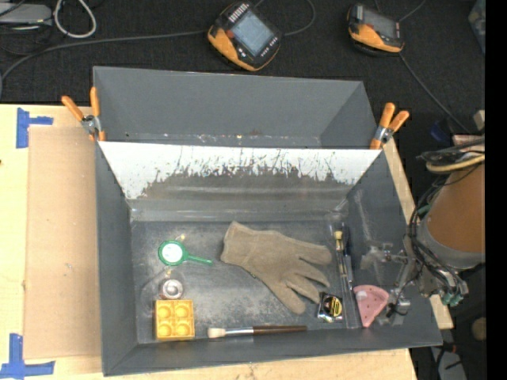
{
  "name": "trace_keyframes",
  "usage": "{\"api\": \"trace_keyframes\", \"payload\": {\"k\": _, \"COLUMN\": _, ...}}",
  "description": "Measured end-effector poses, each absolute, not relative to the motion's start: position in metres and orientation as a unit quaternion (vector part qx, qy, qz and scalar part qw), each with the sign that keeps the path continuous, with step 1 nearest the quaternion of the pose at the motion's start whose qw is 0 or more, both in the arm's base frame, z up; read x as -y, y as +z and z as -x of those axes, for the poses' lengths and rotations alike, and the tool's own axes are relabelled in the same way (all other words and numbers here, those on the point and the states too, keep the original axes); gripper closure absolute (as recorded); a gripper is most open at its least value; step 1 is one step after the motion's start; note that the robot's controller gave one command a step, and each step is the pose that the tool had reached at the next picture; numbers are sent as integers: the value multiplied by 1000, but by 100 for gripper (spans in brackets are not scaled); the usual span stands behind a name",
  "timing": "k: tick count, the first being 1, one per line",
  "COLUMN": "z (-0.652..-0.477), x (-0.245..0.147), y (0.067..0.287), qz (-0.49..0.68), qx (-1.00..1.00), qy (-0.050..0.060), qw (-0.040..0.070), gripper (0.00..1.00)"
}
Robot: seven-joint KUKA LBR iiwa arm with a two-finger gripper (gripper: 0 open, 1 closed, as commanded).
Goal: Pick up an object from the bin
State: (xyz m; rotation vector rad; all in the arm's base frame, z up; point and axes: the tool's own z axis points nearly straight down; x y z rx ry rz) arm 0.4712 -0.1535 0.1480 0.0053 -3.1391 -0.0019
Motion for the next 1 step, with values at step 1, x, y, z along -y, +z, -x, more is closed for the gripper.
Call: {"api": "trace_keyframes", "payload": {"k": 1, "z": -521, "x": 84, "y": 70, "qz": 77, "qx": 997, "qy": -1, "qw": 2, "gripper": 0}}
